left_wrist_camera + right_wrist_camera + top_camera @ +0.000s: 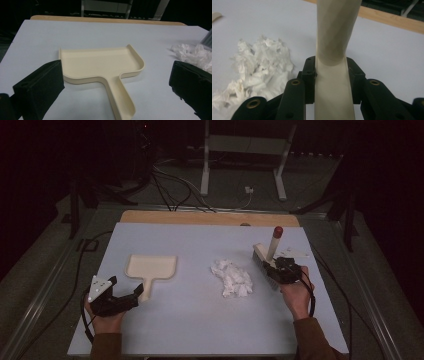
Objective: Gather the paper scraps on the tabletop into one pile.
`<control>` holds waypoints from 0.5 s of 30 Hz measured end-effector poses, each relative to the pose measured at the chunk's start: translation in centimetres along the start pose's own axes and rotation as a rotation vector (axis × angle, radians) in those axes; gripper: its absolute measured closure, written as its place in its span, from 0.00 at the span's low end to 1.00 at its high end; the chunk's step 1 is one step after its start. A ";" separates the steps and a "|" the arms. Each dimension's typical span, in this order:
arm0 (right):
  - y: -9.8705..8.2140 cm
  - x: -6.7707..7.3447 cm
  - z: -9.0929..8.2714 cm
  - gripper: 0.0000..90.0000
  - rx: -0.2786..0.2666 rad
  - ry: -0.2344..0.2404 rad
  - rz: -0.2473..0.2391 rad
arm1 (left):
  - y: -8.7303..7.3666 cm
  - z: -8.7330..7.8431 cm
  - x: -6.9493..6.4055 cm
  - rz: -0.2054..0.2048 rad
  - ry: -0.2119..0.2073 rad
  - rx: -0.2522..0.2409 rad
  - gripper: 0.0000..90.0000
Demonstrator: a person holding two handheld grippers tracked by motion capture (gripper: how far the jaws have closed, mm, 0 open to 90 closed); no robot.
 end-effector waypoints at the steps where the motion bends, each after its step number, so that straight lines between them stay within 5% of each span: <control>1: -0.2 -0.1 -0.1 0.75 0.003 0.005 0.002 | 0.0 0.0 0.0 0.002 0.000 0.000 0.00; 15: -2.0 -1.6 -0.4 0.74 0.060 -0.009 0.036 | -0.2 -0.1 0.0 -0.001 0.006 0.002 0.00</control>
Point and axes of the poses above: each handheld gripper's, and its own axes: z roughly forward along the jaws, y roughly out of its top, x roughly to its left, the point moved 10 cm from there along z, roughly forward along the jaws, and after that the axes turned 1 degree about z, right-handed, at the moved point
